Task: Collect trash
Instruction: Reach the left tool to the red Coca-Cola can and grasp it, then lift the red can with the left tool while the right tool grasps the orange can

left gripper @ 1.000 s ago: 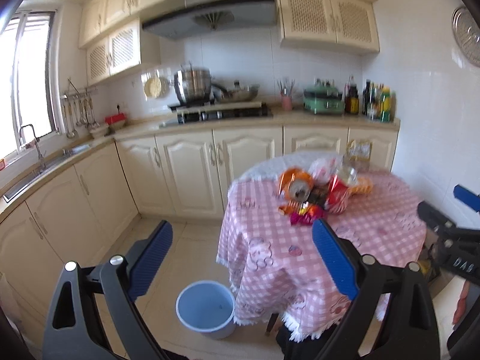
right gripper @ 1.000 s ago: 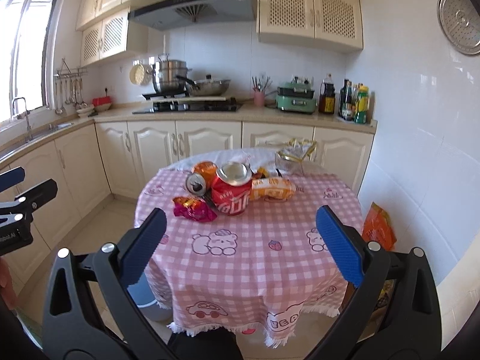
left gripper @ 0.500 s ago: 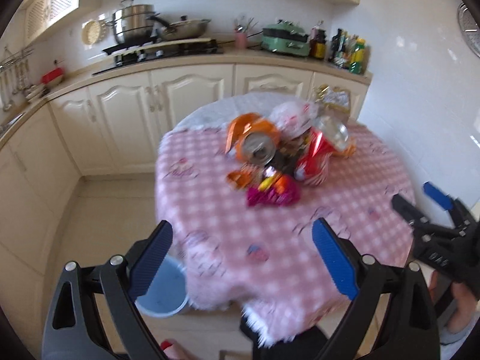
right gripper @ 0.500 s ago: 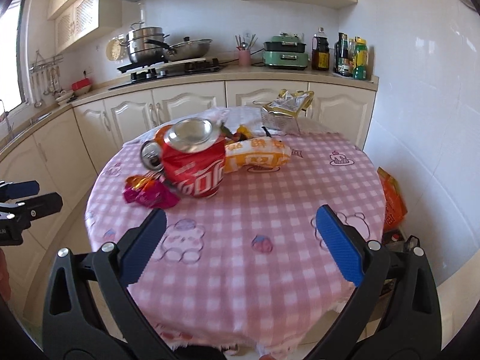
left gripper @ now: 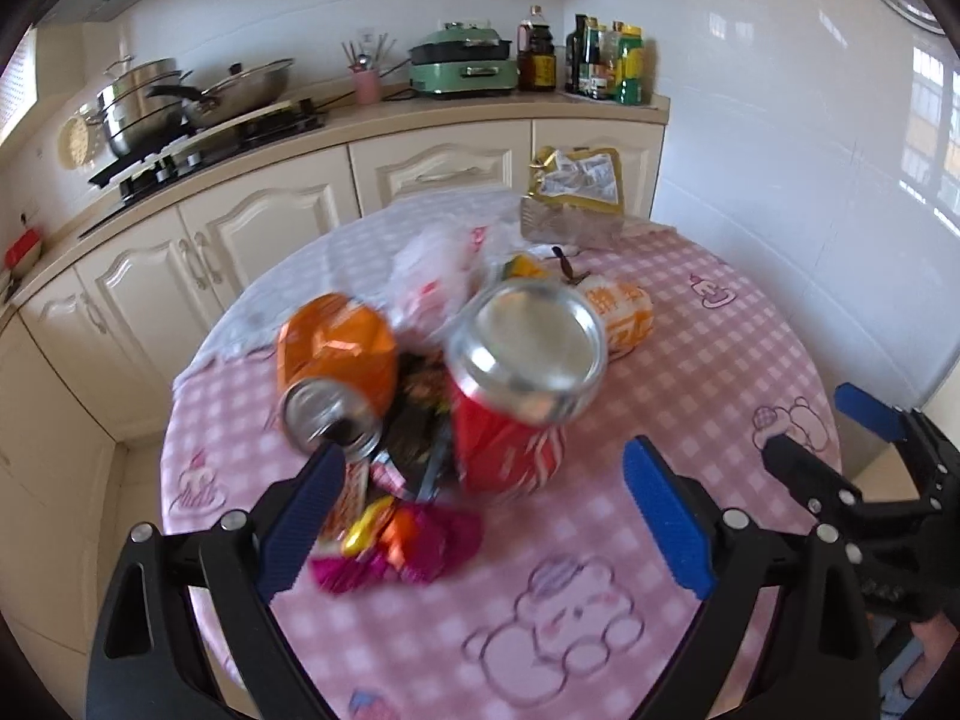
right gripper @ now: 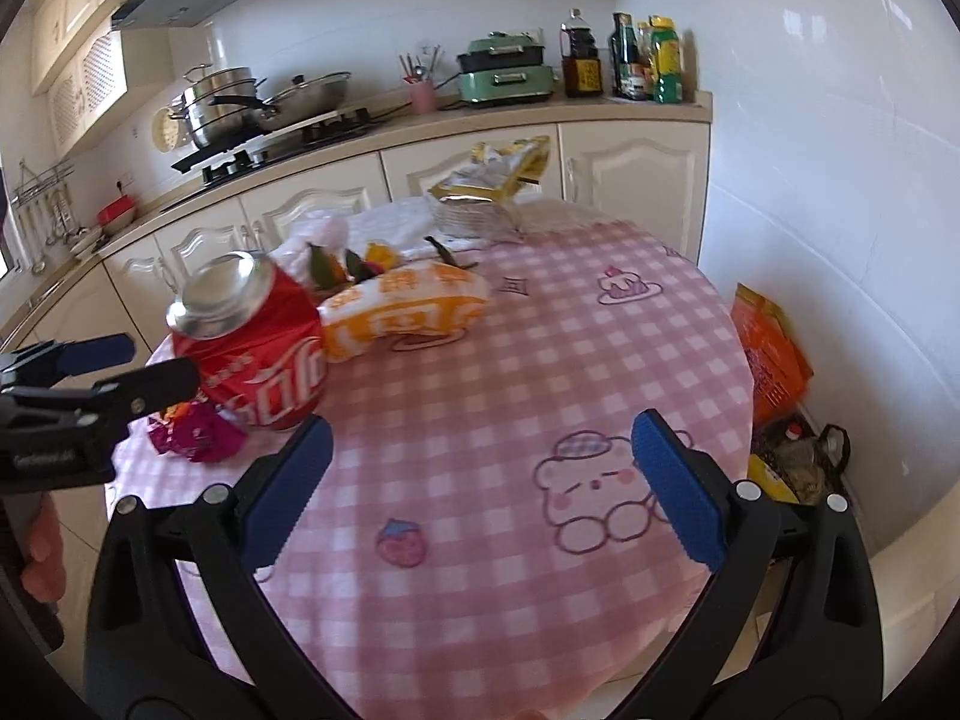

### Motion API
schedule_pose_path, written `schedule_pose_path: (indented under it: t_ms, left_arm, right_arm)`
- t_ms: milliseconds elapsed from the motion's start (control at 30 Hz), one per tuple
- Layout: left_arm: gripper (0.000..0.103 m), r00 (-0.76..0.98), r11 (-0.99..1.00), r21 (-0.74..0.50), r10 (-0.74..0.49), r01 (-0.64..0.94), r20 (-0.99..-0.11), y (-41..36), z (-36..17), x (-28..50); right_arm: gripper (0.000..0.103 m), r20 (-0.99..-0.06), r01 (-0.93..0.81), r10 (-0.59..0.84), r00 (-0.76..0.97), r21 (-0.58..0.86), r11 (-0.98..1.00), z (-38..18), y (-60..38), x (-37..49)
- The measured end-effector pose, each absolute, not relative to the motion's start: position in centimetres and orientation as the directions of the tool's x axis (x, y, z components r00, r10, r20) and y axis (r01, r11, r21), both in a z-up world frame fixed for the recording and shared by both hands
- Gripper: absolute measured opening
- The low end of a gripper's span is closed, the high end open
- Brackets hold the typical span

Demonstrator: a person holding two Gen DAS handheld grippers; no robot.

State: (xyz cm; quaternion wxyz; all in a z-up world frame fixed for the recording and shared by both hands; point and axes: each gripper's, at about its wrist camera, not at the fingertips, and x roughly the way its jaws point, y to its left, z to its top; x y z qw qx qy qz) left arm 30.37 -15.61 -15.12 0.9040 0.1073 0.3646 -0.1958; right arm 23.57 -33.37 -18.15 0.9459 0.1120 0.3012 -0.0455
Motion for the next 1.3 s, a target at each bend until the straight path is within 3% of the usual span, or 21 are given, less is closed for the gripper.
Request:
schedule_pose_path:
  t_ms: [100, 233, 267, 367, 600, 833, 1067, 1300]
  left_arm:
    - [0.078, 0.636, 0.884, 0.066, -0.280, 0.464, -0.719, -17.2, -15.9, 31.5]
    - [0.029, 0.612, 0.884, 0.072, -0.259, 0.462, -0.747, -18.2, -17.0, 32.9]
    - [0.023, 0.607, 0.887, 0.050, -0.272, 0.458, -0.746, -18.0, -17.1, 33.0]
    - [0.019, 0.591, 0.881, -0.041, -0.350, 0.471, -0.727, -16.9, -16.4, 32.7]
    - [0.019, 0.650, 0.888, -0.101, -0.403, 0.449, -0.644, -13.1, -13.4, 29.1]
    - [0.019, 0.796, 0.971, -0.045, -0.220, 0.237, -0.563, -4.6, -10.4, 26.3]
    - [0.019, 0.808, 0.990, -0.071, -0.137, 0.118, -0.573, 1.1, -10.4, 26.6]
    - [0.019, 0.811, 0.990, -0.105, -0.134, 0.091, -0.570, 4.4, -10.9, 28.2]
  right_arm:
    - [0.098, -0.580, 0.153, -0.016, 0.814, 0.189, 0.970, -18.2, -34.0, 24.1]
    - [0.097, -0.578, 0.152, -0.012, 0.816, 0.194, 0.969, -18.2, -34.3, 24.4]
    - [0.097, -0.578, 0.153, -0.013, 0.816, 0.194, 0.969, -18.2, -34.3, 24.5]
    - [0.098, -0.573, 0.155, -0.014, 0.820, 0.199, 0.968, -17.9, -34.1, 24.5]
    - [0.098, -0.537, 0.103, 0.022, 0.843, 0.202, 0.974, -16.2, -32.0, 25.1]
    - [0.098, -0.525, -0.029, 0.119, 0.843, 0.177, 0.984, -14.8, -25.6, 27.7]
    - [0.098, -0.564, -0.142, 0.216, 0.797, 0.173, 0.975, -14.9, -19.0, 32.1]
    - [0.097, -0.630, -0.114, 0.340, 0.699, 0.370, 0.922, -15.9, -18.0, 38.8]
